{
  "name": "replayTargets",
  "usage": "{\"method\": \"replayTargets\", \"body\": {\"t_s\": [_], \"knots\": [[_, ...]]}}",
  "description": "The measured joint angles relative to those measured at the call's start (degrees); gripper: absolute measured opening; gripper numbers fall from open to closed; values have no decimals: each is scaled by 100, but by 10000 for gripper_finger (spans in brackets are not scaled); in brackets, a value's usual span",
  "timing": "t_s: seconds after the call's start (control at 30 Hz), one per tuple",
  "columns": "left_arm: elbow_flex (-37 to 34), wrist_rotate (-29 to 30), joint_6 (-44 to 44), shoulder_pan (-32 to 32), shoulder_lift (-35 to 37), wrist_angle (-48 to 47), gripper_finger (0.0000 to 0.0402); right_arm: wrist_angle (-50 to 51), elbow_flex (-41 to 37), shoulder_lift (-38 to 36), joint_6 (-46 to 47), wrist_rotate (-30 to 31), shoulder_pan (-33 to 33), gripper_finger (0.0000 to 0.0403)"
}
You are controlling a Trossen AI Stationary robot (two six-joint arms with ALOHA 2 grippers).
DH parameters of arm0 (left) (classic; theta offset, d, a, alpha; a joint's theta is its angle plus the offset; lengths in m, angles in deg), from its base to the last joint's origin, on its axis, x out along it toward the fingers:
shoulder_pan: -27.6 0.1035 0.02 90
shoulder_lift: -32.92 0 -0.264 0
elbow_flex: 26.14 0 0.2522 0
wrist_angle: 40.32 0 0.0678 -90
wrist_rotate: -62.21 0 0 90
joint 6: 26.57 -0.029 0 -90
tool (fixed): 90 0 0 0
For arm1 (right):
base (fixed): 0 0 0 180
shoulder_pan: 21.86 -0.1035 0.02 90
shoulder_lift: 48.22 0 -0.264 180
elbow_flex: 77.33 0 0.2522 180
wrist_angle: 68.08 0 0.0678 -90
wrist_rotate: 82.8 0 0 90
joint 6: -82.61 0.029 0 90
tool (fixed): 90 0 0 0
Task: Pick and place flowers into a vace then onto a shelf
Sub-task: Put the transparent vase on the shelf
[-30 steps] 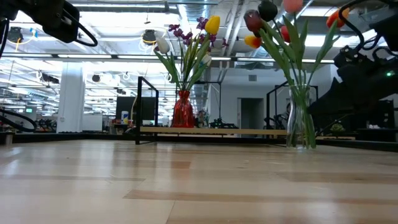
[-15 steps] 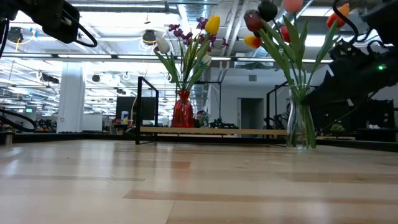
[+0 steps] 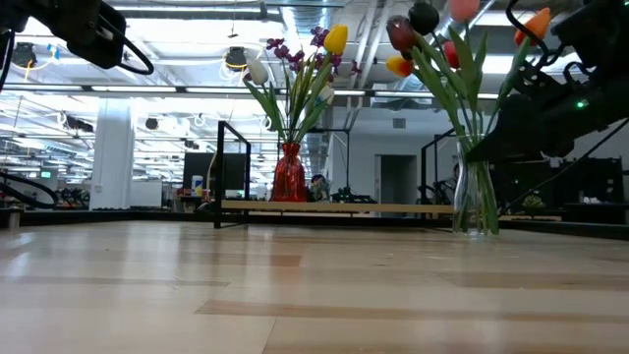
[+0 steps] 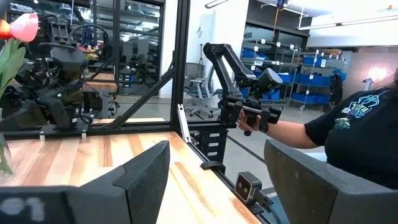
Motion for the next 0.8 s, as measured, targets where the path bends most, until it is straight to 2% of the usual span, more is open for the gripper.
{"method": "replayTargets", "body": {"t_s": [0.3, 0.8], "knots": [[0, 0, 0, -1, 1, 0, 253, -383, 0, 0, -321, -65, 69, 291], [0, 0, 0, 0, 1, -90, 253, -541, 0, 0, -337, 80, 69, 291]]}}
